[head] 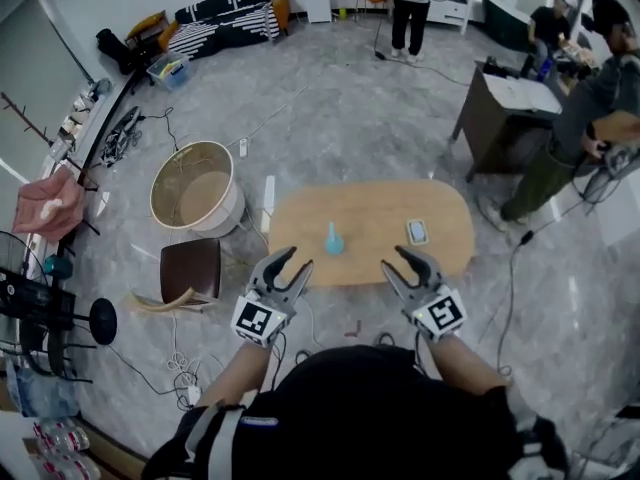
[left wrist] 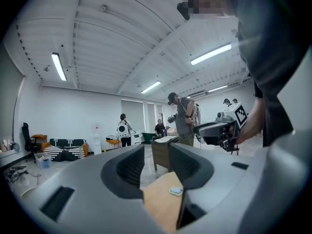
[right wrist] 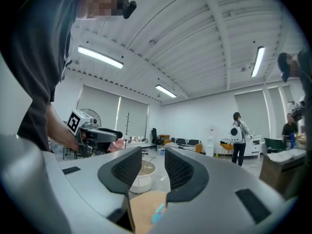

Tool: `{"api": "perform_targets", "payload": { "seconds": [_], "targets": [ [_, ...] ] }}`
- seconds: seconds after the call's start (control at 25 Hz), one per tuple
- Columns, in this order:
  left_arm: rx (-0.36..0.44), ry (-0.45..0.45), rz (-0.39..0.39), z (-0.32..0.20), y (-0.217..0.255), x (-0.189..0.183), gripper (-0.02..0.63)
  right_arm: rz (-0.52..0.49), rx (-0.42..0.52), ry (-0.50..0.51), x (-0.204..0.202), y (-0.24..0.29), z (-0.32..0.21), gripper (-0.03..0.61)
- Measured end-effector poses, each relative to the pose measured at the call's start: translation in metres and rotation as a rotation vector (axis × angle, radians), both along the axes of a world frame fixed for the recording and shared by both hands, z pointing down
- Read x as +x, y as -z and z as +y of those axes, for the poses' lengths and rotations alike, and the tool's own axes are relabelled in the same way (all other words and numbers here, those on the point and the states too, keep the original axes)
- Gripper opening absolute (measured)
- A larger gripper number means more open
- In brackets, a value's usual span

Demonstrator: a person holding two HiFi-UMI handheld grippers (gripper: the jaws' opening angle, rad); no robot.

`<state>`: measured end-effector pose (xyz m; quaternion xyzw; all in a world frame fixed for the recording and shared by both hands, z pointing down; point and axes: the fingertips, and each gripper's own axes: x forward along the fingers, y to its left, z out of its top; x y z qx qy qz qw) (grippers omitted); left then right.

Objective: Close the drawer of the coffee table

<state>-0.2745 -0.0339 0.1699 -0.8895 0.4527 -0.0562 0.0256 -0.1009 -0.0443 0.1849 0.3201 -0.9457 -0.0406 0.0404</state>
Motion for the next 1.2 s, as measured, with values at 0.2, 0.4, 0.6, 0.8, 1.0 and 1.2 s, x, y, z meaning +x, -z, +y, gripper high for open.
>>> {"api": "perform_targets", "payload": {
  "seconds": [0.2,0.4,0.6,0.8,1.0,1.2],
  "targets": [
    [0.068,-0.059,0.014,-0.002,0.051,-0.018,0.161,-0.092,0.079,0.028,-0.034,0.064,-0.005,0.146],
    [0.086,-0.110,0.033,-0.002,0.098,-0.031,0.161,-0.102,0.128,0.076,-0.061,0.113,-0.004,0.146],
    [0.116,-0.103,0.057,-0.004,0.133,-0.039,0.161,-0.120,0.180,0.102,-0.076,0.152,-0.001,0.146],
    [0.092,-0.107,0.051,-0.009,0.149,-0.039,0.161,-0.133,0.171,0.138,-0.092,0.174,-0.002,0.146],
    [0.058,-0.097,0.051,-0.010,0.146,-0.039,0.161,-0.110,0.146,0.146,-0.104,0.168,-0.006,0.146],
    [0.014,-0.041,0.048,-0.010,0.120,-0.045,0.020,-0.087,0.110,0.136,-0.113,0.148,-0.006,0.014]
  ]
}}
